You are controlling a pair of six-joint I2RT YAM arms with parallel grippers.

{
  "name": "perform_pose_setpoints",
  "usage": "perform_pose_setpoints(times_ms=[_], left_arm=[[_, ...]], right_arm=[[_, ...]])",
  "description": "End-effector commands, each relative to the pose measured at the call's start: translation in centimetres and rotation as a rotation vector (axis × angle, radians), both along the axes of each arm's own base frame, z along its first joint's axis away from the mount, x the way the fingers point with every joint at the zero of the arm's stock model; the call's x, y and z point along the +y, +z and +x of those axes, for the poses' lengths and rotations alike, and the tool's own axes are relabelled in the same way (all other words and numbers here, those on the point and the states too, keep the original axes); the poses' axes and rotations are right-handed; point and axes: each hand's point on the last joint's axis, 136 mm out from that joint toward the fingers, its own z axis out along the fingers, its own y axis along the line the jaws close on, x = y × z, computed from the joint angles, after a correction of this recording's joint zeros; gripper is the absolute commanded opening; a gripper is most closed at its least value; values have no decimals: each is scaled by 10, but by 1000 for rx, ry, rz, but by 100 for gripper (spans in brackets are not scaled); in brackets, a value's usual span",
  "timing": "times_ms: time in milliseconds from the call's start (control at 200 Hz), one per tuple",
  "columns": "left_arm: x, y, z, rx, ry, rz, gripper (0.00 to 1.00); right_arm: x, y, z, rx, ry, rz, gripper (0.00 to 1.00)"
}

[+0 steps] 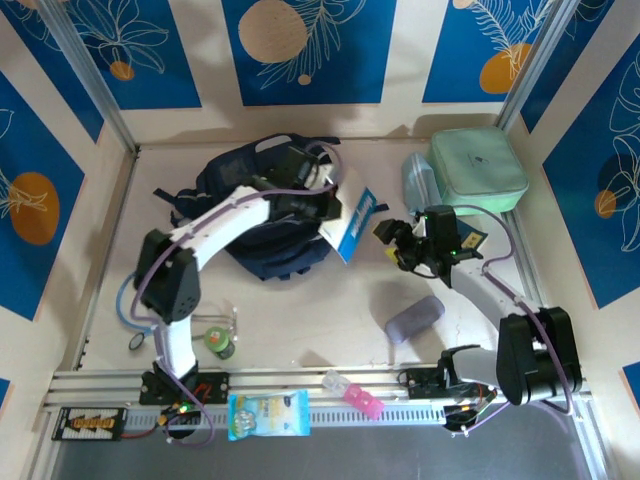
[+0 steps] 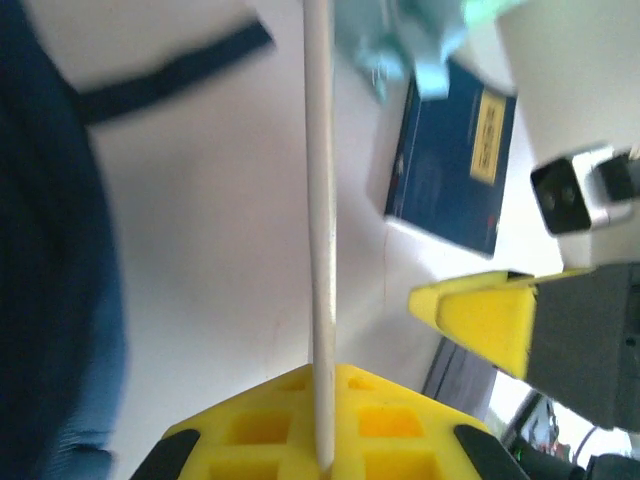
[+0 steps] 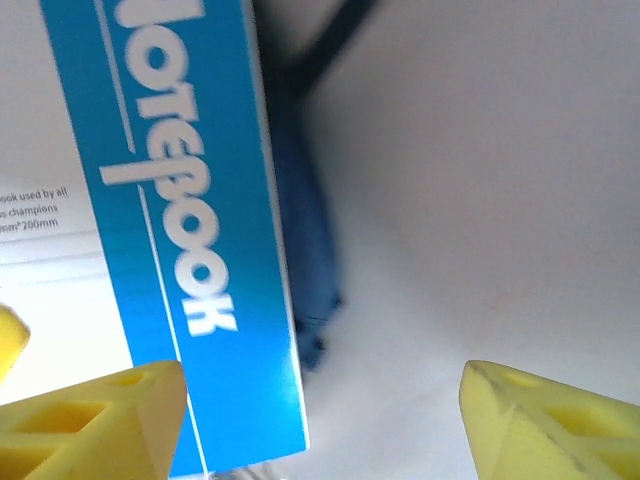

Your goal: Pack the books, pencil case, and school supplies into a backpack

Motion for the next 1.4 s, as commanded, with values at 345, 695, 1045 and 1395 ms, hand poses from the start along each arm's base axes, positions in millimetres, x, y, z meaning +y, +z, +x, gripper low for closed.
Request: perform_pose_setpoints(times_ms=[345,695,1045,1395], left_arm=[[65,109,56,-103,577,-646,0],[89,122,52,-160,680,-729,0],[91,120,52,-151,691,-758,0],[133,49,28,-181,680,-322,63]], right_arm=[[110,120,40,-222,54,487,86],[133,152,77,-276,-27,677,79],[138,167,86,-315,-81,696,39],[95,150,71,-313,-187,388,0]])
